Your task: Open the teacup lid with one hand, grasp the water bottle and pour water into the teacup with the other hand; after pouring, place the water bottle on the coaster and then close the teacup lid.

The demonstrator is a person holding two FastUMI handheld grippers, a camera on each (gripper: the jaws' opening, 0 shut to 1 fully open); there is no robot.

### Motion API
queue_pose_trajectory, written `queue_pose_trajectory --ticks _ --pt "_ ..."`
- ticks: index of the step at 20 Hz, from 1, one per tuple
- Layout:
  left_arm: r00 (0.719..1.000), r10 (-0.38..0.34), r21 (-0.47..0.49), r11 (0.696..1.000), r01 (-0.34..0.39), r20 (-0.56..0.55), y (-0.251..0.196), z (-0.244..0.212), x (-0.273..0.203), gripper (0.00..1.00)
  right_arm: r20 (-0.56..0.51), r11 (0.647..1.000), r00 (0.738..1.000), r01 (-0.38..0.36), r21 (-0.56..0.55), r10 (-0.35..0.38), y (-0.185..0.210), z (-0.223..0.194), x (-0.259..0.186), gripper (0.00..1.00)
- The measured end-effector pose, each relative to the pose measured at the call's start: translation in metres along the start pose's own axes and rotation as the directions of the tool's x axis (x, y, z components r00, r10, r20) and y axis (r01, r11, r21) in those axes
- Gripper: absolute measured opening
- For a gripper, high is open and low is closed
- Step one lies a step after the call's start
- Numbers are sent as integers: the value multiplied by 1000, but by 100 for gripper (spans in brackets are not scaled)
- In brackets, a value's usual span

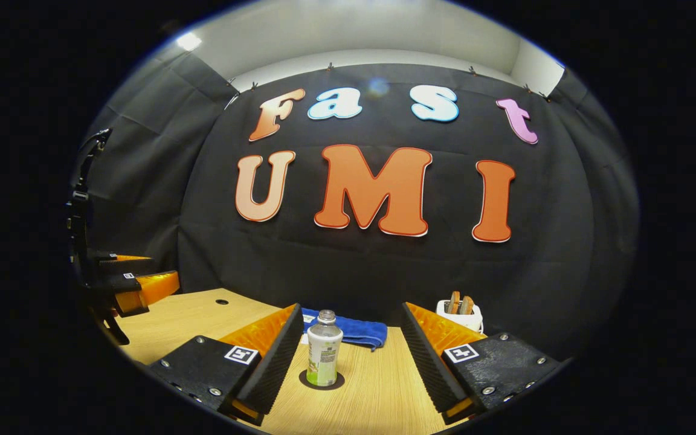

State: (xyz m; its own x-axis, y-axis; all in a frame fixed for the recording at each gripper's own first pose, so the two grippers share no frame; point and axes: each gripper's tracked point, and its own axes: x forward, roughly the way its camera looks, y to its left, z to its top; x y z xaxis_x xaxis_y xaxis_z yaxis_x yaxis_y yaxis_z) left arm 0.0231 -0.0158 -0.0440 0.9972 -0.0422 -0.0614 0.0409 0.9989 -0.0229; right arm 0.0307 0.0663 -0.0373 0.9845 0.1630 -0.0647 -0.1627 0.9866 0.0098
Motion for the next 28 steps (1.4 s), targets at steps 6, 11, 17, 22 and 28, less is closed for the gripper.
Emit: queue_pose_trajectory --ticks 6,11,17,22,28 --pt "998 14 1 1000 -14 55 5 32 -5 95 44 999 998 -44 11 44 7 33 -3 96" --pt "997 34 4 999 -35 66 7 39 -7 95 48 999 998 -33 -7 33 4 30 -4 96" --pt "999 25 -1 1000 -25 40 6 28 -7 95 45 999 998 -35 -36 37 10 21 -7 96" --pt "997 46 9 999 -47 60 10 32 -9 95 29 999 999 -35 -14 35 12 10 -9 96" --pt "997 48 6 999 -48 63 7 34 -10 95 19 999 999 -31 -15 32 12 5 -11 96"
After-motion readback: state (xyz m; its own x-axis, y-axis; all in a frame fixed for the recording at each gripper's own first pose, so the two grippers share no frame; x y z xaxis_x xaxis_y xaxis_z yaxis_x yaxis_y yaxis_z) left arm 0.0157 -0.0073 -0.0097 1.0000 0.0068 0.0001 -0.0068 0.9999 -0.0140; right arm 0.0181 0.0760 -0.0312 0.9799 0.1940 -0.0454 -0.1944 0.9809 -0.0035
